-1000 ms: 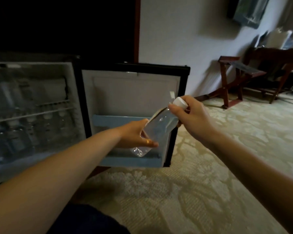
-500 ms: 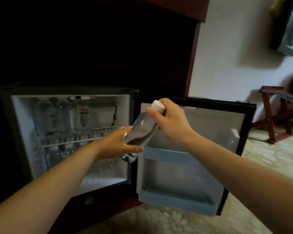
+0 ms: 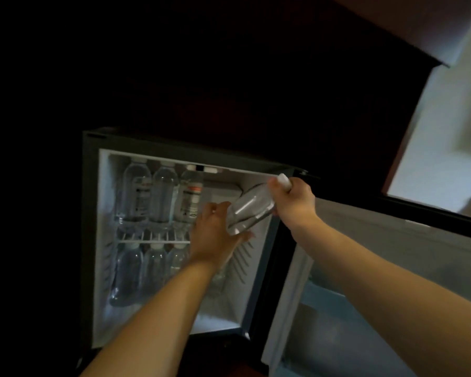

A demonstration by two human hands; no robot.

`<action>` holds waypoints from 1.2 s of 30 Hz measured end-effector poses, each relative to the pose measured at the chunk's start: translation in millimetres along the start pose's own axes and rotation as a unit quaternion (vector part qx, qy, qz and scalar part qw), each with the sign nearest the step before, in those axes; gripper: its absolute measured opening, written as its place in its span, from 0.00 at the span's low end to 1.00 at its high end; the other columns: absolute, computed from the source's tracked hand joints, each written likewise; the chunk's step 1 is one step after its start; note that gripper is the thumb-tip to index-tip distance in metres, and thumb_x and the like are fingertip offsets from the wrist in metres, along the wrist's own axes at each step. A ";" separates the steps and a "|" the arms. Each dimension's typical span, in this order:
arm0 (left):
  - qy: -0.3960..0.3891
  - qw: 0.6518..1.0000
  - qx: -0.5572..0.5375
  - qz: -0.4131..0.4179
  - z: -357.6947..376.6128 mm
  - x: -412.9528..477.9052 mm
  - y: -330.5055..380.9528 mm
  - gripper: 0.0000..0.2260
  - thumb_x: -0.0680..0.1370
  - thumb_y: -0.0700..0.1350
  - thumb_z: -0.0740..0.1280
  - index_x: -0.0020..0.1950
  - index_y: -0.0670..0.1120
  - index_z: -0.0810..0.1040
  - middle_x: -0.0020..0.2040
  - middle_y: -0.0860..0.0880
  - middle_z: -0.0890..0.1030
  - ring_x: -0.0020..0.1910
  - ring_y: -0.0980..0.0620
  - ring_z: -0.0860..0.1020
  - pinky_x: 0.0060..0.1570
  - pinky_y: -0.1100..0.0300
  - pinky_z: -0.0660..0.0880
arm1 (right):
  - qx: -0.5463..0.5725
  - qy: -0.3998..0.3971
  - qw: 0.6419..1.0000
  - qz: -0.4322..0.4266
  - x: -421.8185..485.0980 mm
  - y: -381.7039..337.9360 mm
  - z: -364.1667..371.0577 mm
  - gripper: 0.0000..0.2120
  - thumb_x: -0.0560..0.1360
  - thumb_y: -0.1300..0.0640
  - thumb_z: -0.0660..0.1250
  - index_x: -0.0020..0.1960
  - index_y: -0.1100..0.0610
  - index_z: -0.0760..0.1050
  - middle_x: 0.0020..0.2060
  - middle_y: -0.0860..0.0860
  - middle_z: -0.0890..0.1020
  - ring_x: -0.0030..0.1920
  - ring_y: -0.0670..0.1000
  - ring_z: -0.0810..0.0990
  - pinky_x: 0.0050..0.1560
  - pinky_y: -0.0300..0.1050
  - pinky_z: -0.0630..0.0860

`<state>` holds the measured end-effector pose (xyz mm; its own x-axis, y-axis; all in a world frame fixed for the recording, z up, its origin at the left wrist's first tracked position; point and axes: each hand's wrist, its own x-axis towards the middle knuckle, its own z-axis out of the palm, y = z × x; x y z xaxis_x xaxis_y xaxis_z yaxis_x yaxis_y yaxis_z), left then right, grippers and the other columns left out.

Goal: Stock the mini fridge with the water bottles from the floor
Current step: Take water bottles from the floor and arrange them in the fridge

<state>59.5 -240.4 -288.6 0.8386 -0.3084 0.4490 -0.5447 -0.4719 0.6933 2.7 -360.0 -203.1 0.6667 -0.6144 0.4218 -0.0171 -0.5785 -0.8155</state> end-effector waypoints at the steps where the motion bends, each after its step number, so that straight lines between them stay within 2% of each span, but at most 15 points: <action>1: 0.018 1.000 0.000 -0.008 -1.3 1.4 -3.1 0.26 0.65 0.58 0.72 0.62 0.54 0.73 0.61 0.50 0.73 0.62 0.47 0.72 0.60 0.50 0.72 | -0.006 -0.003 1.000 -0.002 3.2 2.0 6.8 0.15 0.76 0.45 0.62 0.46 0.57 0.75 0.40 0.55 0.80 0.43 0.57 0.81 0.42 0.49 0.75; 4: 0.038 0.999 0.007 -0.021 0.5 8.6 -20.3 0.29 0.68 0.54 0.73 0.67 0.52 0.70 0.65 0.49 0.71 0.65 0.46 0.70 0.65 0.50 0.66 | -0.002 -0.017 0.999 -0.033 9.7 9.0 26.2 0.19 0.75 0.44 0.63 0.53 0.60 0.76 0.43 0.55 0.81 0.44 0.56 0.82 0.39 0.43 0.75; 6: 0.043 0.999 -0.001 -0.023 5.2 11.9 -29.4 0.28 0.68 0.54 0.73 0.66 0.52 0.70 0.65 0.49 0.72 0.65 0.46 0.70 0.65 0.50 0.65 | 0.009 -0.027 0.998 -0.051 11.9 10.5 33.7 0.18 0.75 0.45 0.65 0.51 0.60 0.75 0.40 0.53 0.80 0.40 0.53 0.81 0.36 0.43 0.76; 8: 0.055 0.998 -0.002 -0.030 6.4 14.6 -33.7 0.27 0.69 0.53 0.73 0.66 0.52 0.71 0.65 0.50 0.73 0.65 0.47 0.71 0.65 0.52 0.65 | 0.029 -0.043 0.996 -0.074 13.2 11.8 37.6 0.12 0.75 0.49 0.66 0.46 0.59 0.74 0.33 0.49 0.77 0.33 0.47 0.79 0.33 0.40 0.78; 10: 0.068 0.997 0.006 -0.020 8.1 19.2 -38.5 0.27 0.69 0.53 0.73 0.66 0.52 0.71 0.65 0.51 0.73 0.65 0.47 0.70 0.64 0.53 0.64 | 0.050 -0.056 0.994 -0.084 15.6 16.4 38.6 0.09 0.76 0.52 0.66 0.46 0.59 0.74 0.32 0.47 0.77 0.31 0.45 0.78 0.34 0.41 0.80; 13: 0.066 0.998 -0.001 -0.016 11.0 23.2 -42.8 0.26 0.68 0.53 0.74 0.64 0.52 0.73 0.63 0.50 0.74 0.62 0.46 0.72 0.62 0.53 0.67 | 0.093 -0.098 0.989 -0.058 20.9 25.4 39.2 0.09 0.76 0.55 0.67 0.53 0.59 0.74 0.36 0.48 0.77 0.35 0.44 0.79 0.38 0.40 0.81; 15: 0.070 0.997 -0.026 -0.019 16.5 25.6 -43.7 0.25 0.66 0.53 0.75 0.62 0.50 0.75 0.59 0.48 0.76 0.59 0.45 0.74 0.59 0.51 0.71 | 0.115 -0.148 0.982 -0.014 25.8 31.1 40.9 0.10 0.75 0.55 0.68 0.55 0.56 0.73 0.40 0.48 0.79 0.40 0.46 0.79 0.46 0.44 0.80; 17: 0.078 0.995 -0.053 -0.023 23.5 28.8 -43.5 0.26 0.65 0.52 0.76 0.61 0.49 0.76 0.58 0.48 0.77 0.58 0.46 0.75 0.58 0.48 0.72 | 0.142 -0.210 0.967 0.026 28.0 33.6 43.7 0.09 0.75 0.55 0.67 0.55 0.53 0.73 0.44 0.49 0.80 0.44 0.47 0.80 0.52 0.47 0.79; 19: 0.079 0.993 -0.081 -0.027 30.5 33.4 -43.5 0.25 0.65 0.52 0.76 0.59 0.49 0.76 0.57 0.49 0.77 0.57 0.47 0.75 0.58 0.48 0.73 | 0.181 -0.252 0.950 0.046 30.2 34.4 46.9 0.11 0.76 0.56 0.67 0.58 0.54 0.73 0.45 0.49 0.82 0.45 0.47 0.81 0.53 0.47 0.78; 23: 0.083 0.988 -0.122 -0.054 40.3 36.9 -45.4 0.21 0.65 0.53 0.76 0.55 0.50 0.76 0.52 0.50 0.79 0.52 0.48 0.77 0.54 0.47 0.76 | 0.152 -0.273 0.949 0.041 37.2 37.0 52.8 0.16 0.75 0.57 0.68 0.61 0.54 0.72 0.52 0.52 0.82 0.51 0.49 0.82 0.57 0.50 0.78; 26: 0.076 0.984 -0.147 -0.073 41.7 35.6 -46.5 0.28 0.68 0.50 0.75 0.64 0.49 0.69 0.59 0.48 0.78 0.58 0.47 0.76 0.58 0.49 0.75 | 0.124 -0.258 0.958 0.023 41.4 42.5 61.6 0.13 0.75 0.56 0.68 0.59 0.55 0.73 0.52 0.54 0.83 0.50 0.50 0.83 0.52 0.49 0.81; 28: 0.071 0.978 -0.176 -0.084 44.0 37.2 -47.3 0.28 0.69 0.47 0.75 0.64 0.49 0.65 0.59 0.47 0.77 0.57 0.47 0.76 0.56 0.51 0.75 | 0.123 -0.238 0.963 0.016 43.2 46.0 67.9 0.07 0.76 0.55 0.67 0.53 0.50 0.73 0.47 0.50 0.82 0.45 0.47 0.83 0.43 0.42 0.82; 30: 0.075 0.975 -0.190 -0.089 47.9 38.7 -48.5 0.26 0.69 0.46 0.74 0.62 0.49 0.65 0.58 0.46 0.78 0.56 0.46 0.77 0.56 0.50 0.76 | 0.120 -0.214 0.969 0.009 45.9 48.4 73.8 0.06 0.76 0.55 0.67 0.51 0.49 0.71 0.44 0.48 0.81 0.41 0.44 0.81 0.35 0.37 0.81; 33: 0.087 0.968 -0.211 -0.104 55.4 43.2 -51.8 0.25 0.70 0.45 0.73 0.63 0.50 0.66 0.58 0.46 0.78 0.58 0.44 0.76 0.58 0.45 0.74 | 0.110 -0.194 0.975 0.001 50.0 48.9 82.0 0.09 0.75 0.54 0.67 0.54 0.54 0.72 0.45 0.50 0.81 0.40 0.44 0.81 0.28 0.34 0.77; 36: 0.115 0.966 -0.206 -0.102 60.8 46.0 -51.3 0.22 0.72 0.44 0.71 0.64 0.49 0.68 0.60 0.47 0.75 0.60 0.47 0.74 0.62 0.47 0.72 | 0.105 -0.171 0.980 0.005 55.8 47.7 90.1 0.16 0.74 0.54 0.68 0.59 0.58 0.73 0.47 0.53 0.81 0.40 0.47 0.81 0.25 0.35 0.76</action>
<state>125.9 -280.5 -337.8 0.9322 -0.0294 0.3607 -0.3616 -0.1190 0.9247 106.3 -373.6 -254.2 0.8782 -0.3835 0.2857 0.1052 -0.4279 -0.8977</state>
